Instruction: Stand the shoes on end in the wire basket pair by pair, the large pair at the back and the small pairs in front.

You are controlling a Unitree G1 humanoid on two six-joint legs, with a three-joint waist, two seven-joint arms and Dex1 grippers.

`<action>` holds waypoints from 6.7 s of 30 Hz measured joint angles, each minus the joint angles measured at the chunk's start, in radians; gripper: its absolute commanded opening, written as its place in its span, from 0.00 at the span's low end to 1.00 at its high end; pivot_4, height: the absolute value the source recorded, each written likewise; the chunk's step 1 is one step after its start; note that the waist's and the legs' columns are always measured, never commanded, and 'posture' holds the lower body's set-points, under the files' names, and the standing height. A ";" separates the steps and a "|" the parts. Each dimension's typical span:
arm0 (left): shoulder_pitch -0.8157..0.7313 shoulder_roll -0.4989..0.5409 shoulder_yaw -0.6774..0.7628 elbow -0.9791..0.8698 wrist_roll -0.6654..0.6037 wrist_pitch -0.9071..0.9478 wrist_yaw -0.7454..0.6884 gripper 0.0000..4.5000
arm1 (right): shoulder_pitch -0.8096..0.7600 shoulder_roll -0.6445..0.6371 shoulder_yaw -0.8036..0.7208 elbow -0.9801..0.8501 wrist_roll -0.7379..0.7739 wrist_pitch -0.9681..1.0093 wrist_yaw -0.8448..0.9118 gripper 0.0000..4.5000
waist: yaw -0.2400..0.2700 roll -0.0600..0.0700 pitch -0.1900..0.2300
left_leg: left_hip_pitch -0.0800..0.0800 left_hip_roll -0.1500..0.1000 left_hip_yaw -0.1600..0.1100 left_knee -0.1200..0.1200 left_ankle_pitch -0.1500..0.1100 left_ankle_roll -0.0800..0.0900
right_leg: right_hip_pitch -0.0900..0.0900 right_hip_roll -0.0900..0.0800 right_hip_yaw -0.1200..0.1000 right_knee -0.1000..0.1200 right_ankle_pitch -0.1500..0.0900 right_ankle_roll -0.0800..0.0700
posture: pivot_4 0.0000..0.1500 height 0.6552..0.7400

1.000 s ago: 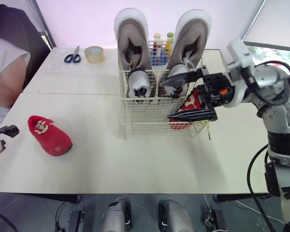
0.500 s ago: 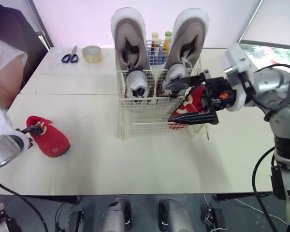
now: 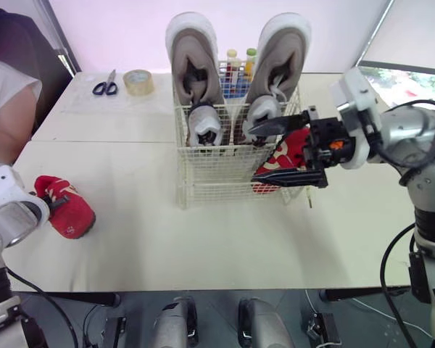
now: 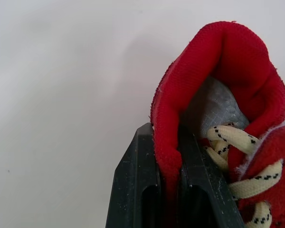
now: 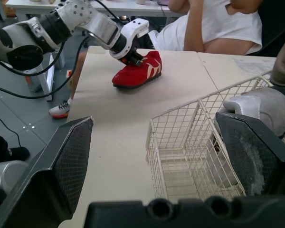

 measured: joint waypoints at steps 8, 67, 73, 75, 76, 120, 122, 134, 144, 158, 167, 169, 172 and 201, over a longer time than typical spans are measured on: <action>-0.029 0.003 0.024 -0.324 0.069 -0.256 -0.245 0.01 | -0.022 0.000 -0.032 0.051 0.012 0.002 0.000 1.00 | 0.004 -0.001 0.000 | -0.006 -0.001 0.001 0.000 0.000 0.000 | -0.005 -0.002 -0.001 -0.001 0.000 0.000 | 1.00 1.00; -0.103 -0.695 -0.741 -0.451 0.906 -0.809 -0.419 0.01 | 0.004 -0.045 -0.176 0.018 0.177 0.197 -0.252 1.00 | 0.008 0.010 -0.007 | -0.001 0.001 -0.003 0.017 -0.002 0.009 | 0.010 0.007 -0.004 -0.001 0.005 0.008 | 1.00 1.00; -0.115 -0.719 -0.750 -0.430 0.927 -0.827 -0.426 0.01 | 0.004 -0.045 -0.176 0.018 0.178 0.197 -0.259 1.00 | 0.011 0.010 -0.007 | -0.003 0.001 -0.003 0.018 -0.001 0.012 | 0.008 0.007 -0.005 -0.001 0.005 0.009 | 1.00 1.00; -0.128 -0.733 -0.755 -0.428 0.928 -0.829 -0.427 0.01 | 0.004 -0.045 -0.176 0.018 0.178 0.197 -0.260 1.00 | 0.010 0.009 -0.007 | -0.003 0.001 -0.003 0.018 -0.001 0.011 | 0.008 0.007 -0.005 -0.001 0.005 0.008 | 1.00 1.00; -0.135 -0.734 -0.759 -0.428 0.930 -0.831 -0.430 0.01 | 0.004 -0.045 -0.176 0.018 0.178 0.197 -0.260 1.00 | 0.009 0.009 -0.007 | -0.004 0.001 -0.003 0.018 -0.002 0.011 | 0.008 0.007 -0.005 -0.001 0.005 0.009 | 1.00 1.00; -0.079 -0.707 -0.806 -0.294 1.209 -1.108 -0.436 0.01 | 0.001 -0.023 -0.176 0.028 0.189 0.187 -0.271 1.00 | 0.008 0.010 -0.007 | -0.006 0.000 -0.003 0.018 -0.004 0.017 | 0.008 0.006 -0.005 -0.009 0.006 0.010 | 1.00 1.00; -0.079 -0.711 -0.806 -0.294 1.208 -1.107 -0.438 0.01 | 0.001 -0.023 -0.176 0.030 0.189 0.186 -0.273 1.00 | 0.008 0.010 -0.007 | -0.006 0.000 -0.003 0.018 -0.004 0.018 | 0.008 0.006 -0.005 -0.008 0.006 0.011 | 1.00 1.00; 0.010 -0.739 -0.787 -0.314 1.133 -1.052 -0.462 0.01 | 0.001 -0.020 -0.176 0.033 0.188 0.179 -0.278 1.00 | 0.007 0.011 -0.008 | -0.005 0.001 -0.003 0.018 -0.005 0.015 | 0.010 0.006 -0.005 -0.008 0.006 0.011 | 1.00 1.00; 0.104 -0.652 -0.714 -0.531 1.013 -0.744 -0.549 0.72 | 0.001 -0.014 -0.175 0.053 0.186 0.173 -0.262 1.00 | 0.004 0.012 -0.008 | -0.005 0.001 -0.003 0.018 -0.006 0.015 | 0.008 0.007 -0.005 -0.007 0.007 0.010 | 1.00 1.00; 0.014 -0.355 -0.206 -0.829 0.574 -0.076 -0.727 0.72 | 0.191 -0.123 -0.182 -0.008 0.246 0.278 -0.167 1.00 | 0.001 0.012 -0.008 | -0.006 0.001 -0.003 0.018 -0.005 0.015 | 0.008 0.007 -0.005 -0.008 0.006 0.011 | 1.00 1.00; 0.052 -0.341 -0.260 -0.843 0.368 -0.007 -0.764 0.72 | 0.214 -0.097 -0.185 -0.019 0.248 0.259 -0.195 1.00 | 0.011 0.011 -0.008 | -0.005 0.000 -0.004 0.019 -0.005 0.014 | 0.011 0.006 -0.005 -0.011 0.007 0.009 | 1.00 1.00; 0.041 -0.341 -0.288 -0.838 0.378 -0.026 -0.744 0.72 | 0.217 -0.097 -0.202 -0.020 0.253 0.260 -0.206 1.00 | 0.008 0.011 -0.008 | -0.006 0.000 -0.004 0.019 -0.005 0.014 | 0.011 0.006 -0.005 -0.011 0.007 0.009 | 1.00 1.00; 0.001 -0.336 -0.312 -0.804 0.416 -0.079 -0.704 0.72 | 0.218 -0.098 -0.226 -0.020 0.257 0.261 -0.223 1.00 | 0.008 0.011 -0.008 | -0.005 0.001 -0.004 0.017 -0.005 0.013 | 0.010 0.007 -0.005 -0.010 0.007 0.009 | 1.00 1.00; -0.197 -0.011 -0.619 -0.762 0.893 -0.453 -0.688 0.03 | 0.198 -0.055 -0.241 -0.015 0.254 0.224 -0.293 1.00 | 0.008 0.011 -0.007 | -0.007 0.000 -0.002 0.015 -0.005 0.013 | 0.008 0.006 -0.005 -0.012 0.007 0.009 | 1.00 1.00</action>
